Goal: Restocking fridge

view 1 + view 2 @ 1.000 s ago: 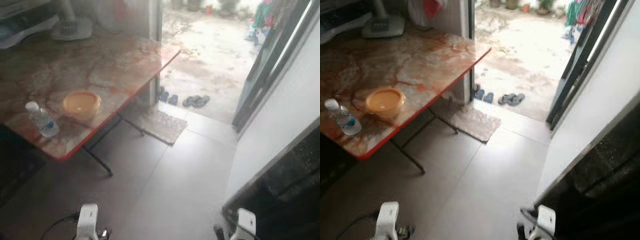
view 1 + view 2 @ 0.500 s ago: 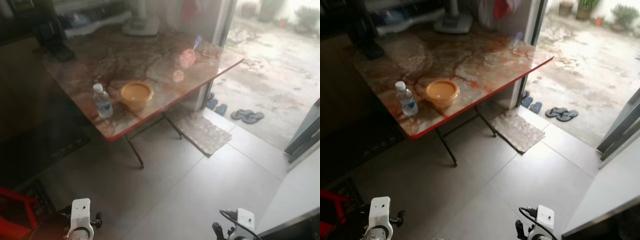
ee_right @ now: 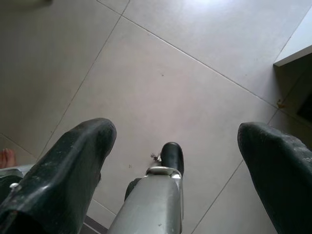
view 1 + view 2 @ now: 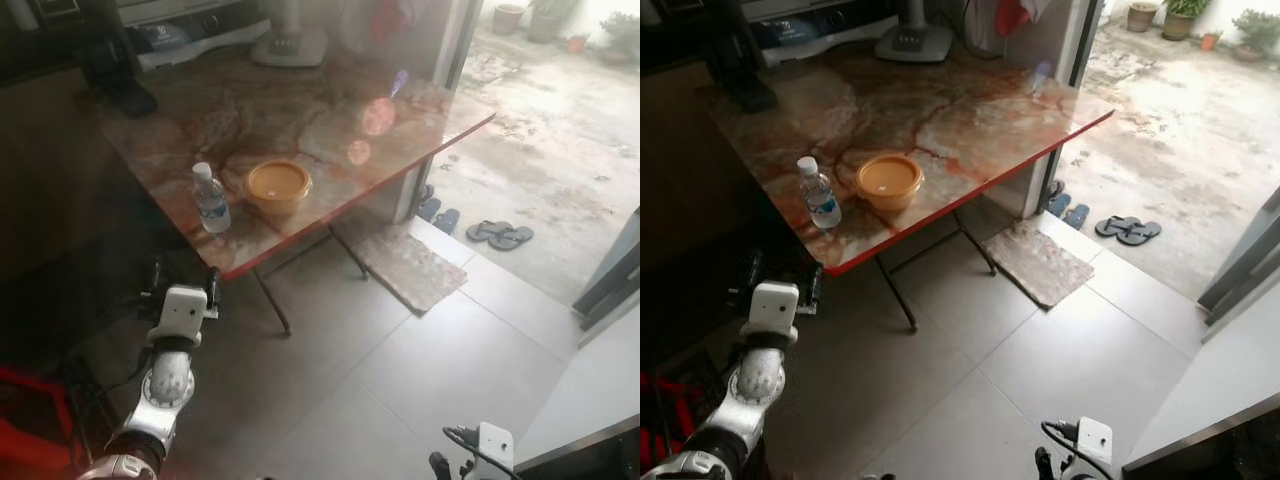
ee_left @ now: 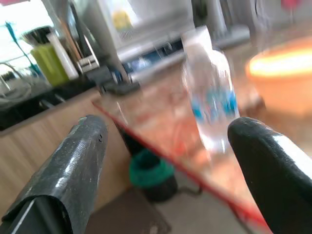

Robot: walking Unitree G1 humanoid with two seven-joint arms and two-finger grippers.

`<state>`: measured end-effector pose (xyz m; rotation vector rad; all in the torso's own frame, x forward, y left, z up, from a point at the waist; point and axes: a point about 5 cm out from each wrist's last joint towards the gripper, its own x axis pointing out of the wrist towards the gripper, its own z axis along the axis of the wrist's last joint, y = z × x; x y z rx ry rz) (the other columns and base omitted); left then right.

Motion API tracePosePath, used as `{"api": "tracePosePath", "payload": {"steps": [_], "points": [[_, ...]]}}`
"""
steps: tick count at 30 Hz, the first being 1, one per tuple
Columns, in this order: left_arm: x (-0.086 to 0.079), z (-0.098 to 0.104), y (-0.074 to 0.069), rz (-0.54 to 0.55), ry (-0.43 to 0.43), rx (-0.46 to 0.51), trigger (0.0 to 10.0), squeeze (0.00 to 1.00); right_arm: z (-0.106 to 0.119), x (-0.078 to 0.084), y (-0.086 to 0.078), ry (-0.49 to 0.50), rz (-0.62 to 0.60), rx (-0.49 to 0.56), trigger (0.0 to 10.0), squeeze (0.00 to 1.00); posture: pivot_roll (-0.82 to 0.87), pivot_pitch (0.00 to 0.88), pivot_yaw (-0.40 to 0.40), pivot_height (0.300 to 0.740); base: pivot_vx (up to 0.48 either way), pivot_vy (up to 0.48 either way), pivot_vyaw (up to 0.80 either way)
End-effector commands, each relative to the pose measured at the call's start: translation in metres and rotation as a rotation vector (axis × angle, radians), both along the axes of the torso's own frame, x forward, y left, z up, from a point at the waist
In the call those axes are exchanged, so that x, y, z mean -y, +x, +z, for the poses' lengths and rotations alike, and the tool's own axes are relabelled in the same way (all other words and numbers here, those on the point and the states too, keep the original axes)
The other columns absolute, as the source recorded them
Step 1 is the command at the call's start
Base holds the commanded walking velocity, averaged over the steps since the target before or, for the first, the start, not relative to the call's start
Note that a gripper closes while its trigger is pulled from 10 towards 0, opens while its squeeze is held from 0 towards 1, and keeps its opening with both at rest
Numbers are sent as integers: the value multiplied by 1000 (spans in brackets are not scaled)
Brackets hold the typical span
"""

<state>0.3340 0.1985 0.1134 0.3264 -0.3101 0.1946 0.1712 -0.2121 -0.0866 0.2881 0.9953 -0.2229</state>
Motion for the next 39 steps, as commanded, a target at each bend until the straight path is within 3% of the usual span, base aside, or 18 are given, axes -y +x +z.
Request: {"api": "tracePosePath", "payload": {"steps": [1,9,14,18,21,25,32,39], "points": [[8,1,0,-16,-39,21,10000,0,-3,-1,-6,0,4,-22,10000,0,82,42,6,740,0,0,0],[2,2,1,-5,-138,21,10000,0,-2,-1,-5,-4,12,-20,10000,0,83,29,3,740,0,0,0],[-3,13,4,-19,-140,55,10000,0,-3,-2,-5,-16,50,-23,10000,0,72,60,9,740,0,0,0],[3,29,3,-73,-144,131,10000,0,-5,-5,-10,-13,50,-28,10000,0,61,98,27,740,0,0,0],[5,30,0,-83,-149,143,10000,0,-6,-5,-13,-20,60,-38,10000,0,66,96,30,740,0,0,0],[11,29,-9,-125,-110,158,10000,0,-10,-6,-21,-63,154,-75,10000,0,78,83,39,740,0,0,0],[3,10,-34,-82,-120,103,10000,0,-16,-9,-39,-35,101,-95,10000,0,92,76,33,740,0,0,0],[-7,7,-54,-50,-110,88,10000,0,-21,-10,-55,-23,83,-120,10000,0,118,93,26,740,0,0,0]]}}
